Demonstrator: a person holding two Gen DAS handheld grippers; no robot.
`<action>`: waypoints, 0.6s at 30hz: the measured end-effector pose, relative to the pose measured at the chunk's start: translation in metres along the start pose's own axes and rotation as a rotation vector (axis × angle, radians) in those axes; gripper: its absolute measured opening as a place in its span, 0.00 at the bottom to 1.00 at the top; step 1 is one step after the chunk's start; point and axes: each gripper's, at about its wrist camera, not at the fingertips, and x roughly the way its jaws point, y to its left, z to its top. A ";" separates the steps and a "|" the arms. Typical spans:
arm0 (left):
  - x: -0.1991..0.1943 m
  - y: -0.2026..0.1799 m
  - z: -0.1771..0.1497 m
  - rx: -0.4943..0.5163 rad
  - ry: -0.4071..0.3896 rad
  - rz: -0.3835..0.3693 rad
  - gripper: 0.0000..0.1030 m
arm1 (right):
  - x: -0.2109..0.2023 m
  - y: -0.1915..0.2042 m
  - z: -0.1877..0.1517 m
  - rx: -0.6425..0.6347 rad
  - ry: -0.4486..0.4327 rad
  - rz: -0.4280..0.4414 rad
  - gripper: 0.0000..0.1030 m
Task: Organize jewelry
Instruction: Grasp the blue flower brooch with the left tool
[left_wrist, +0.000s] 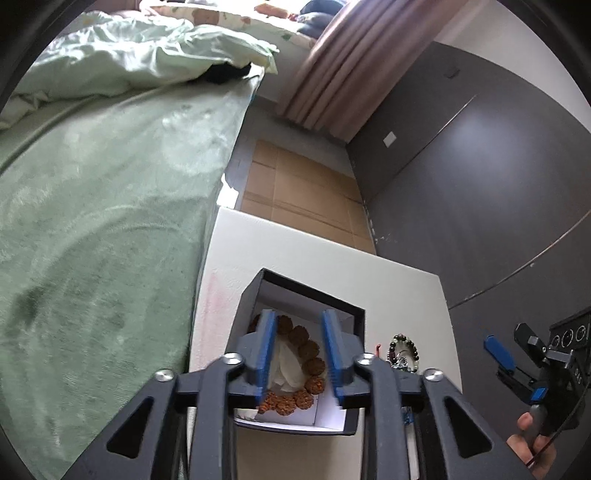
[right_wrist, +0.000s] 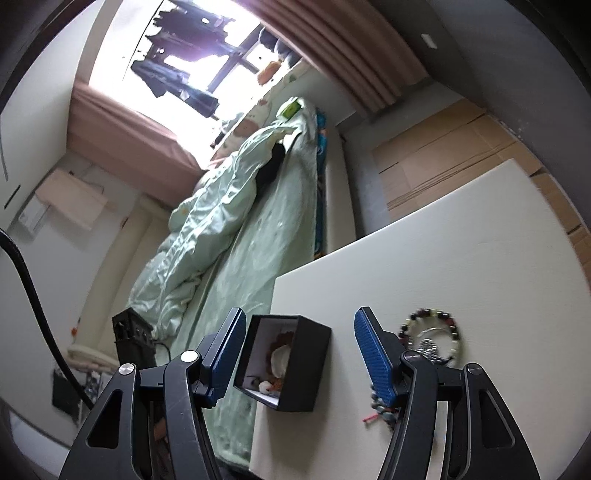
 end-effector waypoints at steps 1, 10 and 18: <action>-0.001 -0.003 -0.002 0.010 -0.005 0.000 0.40 | -0.005 -0.001 0.000 0.002 -0.008 -0.005 0.60; -0.004 -0.054 -0.019 0.168 -0.013 -0.047 0.48 | -0.035 -0.029 -0.008 0.032 -0.014 -0.112 0.60; 0.020 -0.092 -0.036 0.256 0.058 -0.088 0.48 | -0.043 -0.053 -0.017 0.089 0.002 -0.150 0.60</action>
